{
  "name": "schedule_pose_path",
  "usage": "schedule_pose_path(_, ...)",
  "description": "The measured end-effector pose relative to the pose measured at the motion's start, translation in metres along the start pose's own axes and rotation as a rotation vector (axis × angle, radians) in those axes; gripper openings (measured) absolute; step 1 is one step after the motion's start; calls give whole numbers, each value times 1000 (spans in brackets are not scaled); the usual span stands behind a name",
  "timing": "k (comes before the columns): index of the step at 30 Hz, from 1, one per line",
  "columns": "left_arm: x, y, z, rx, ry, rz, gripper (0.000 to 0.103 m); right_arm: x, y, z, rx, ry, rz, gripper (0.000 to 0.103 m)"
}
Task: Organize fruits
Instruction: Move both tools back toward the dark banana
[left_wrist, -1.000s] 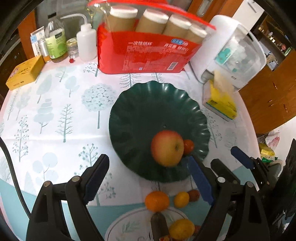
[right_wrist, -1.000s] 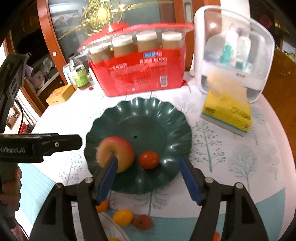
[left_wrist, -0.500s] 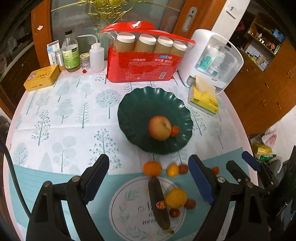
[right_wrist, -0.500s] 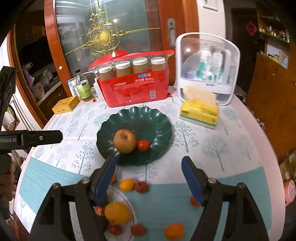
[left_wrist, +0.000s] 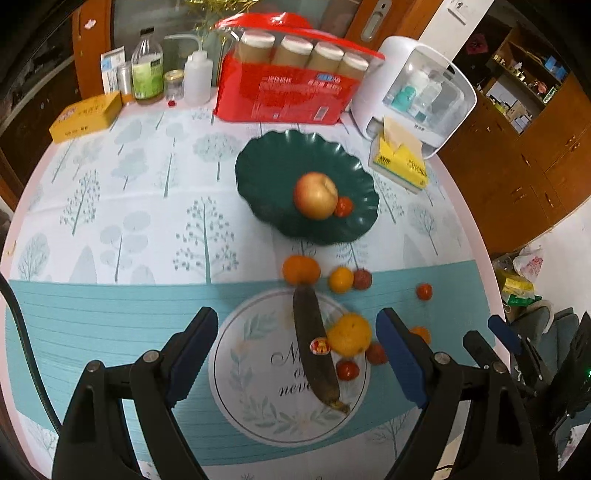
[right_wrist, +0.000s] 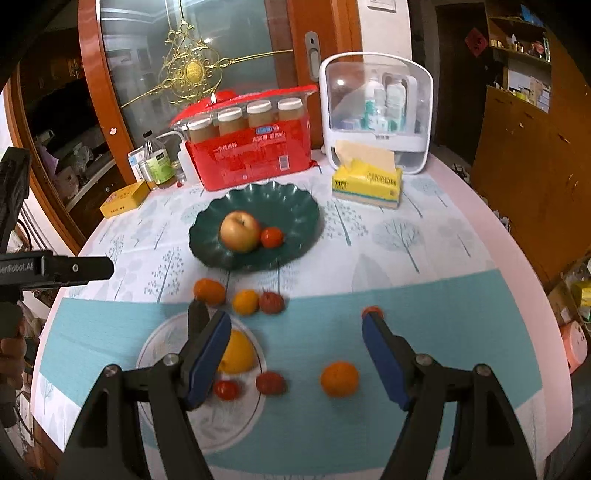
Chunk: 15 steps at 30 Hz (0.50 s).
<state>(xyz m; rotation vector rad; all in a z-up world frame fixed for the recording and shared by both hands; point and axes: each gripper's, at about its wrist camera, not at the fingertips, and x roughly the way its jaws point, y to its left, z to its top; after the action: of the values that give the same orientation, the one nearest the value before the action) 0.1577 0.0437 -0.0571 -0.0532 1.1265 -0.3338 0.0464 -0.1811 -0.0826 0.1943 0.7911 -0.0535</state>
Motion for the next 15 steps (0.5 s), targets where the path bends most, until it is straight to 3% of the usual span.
schedule_pose_path(15,50,17,-22,-61,150,7,87,12,12,-52,11,35,21,74)
